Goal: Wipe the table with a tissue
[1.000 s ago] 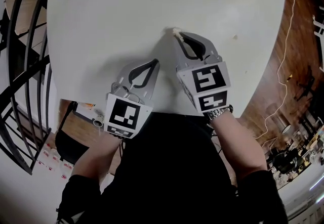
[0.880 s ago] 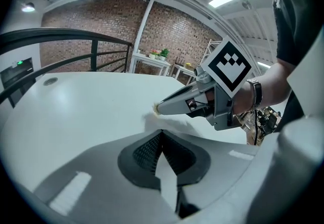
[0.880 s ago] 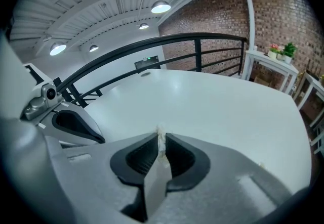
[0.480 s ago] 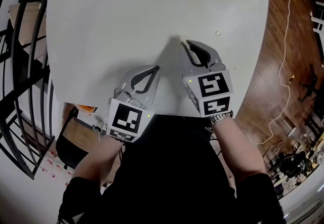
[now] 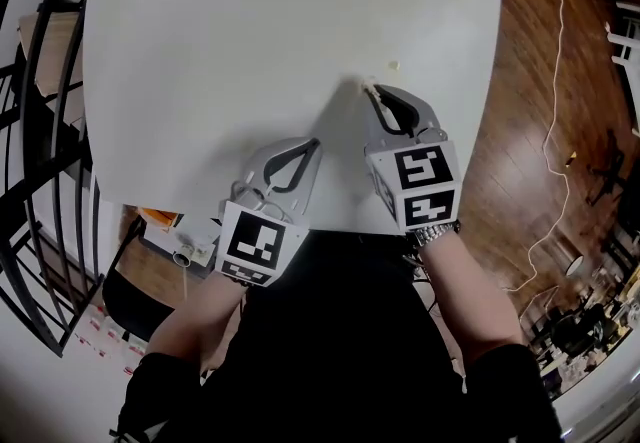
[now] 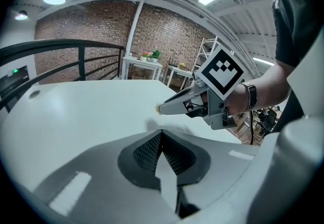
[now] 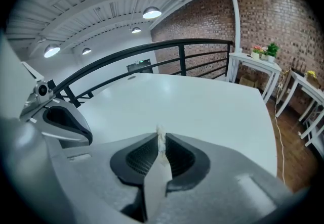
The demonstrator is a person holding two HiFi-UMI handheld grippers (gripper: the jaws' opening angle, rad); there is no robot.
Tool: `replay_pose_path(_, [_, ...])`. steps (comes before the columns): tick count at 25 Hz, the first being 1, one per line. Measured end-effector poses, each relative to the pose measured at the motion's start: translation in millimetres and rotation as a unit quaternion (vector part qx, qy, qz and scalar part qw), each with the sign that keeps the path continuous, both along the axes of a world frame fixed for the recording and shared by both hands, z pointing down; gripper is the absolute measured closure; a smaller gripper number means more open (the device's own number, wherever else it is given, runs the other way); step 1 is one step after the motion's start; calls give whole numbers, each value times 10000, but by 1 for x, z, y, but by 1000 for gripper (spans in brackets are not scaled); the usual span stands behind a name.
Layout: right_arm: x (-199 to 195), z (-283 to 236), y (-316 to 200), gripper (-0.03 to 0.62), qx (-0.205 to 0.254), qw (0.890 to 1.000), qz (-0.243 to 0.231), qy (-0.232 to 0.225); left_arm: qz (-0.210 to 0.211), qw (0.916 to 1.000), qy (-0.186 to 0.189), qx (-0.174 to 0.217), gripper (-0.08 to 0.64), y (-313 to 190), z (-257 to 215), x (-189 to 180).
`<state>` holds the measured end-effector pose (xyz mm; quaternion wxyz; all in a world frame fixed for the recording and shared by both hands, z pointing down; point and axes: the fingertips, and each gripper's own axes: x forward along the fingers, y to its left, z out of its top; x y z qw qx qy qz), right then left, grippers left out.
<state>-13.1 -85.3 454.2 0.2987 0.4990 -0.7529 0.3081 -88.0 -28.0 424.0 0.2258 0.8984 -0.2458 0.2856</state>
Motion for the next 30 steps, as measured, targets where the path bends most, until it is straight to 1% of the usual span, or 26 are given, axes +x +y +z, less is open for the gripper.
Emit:
replay_pose_path(9, [20, 12, -1, 557, -68, 9999, 107, 42, 62, 9999, -61, -61, 543, 1, 5, 13])
replay_pose_path(30, [35, 33, -11, 557, -230, 9995, 203, -23, 50, 9996, -199, -205, 543, -6, 20, 20])
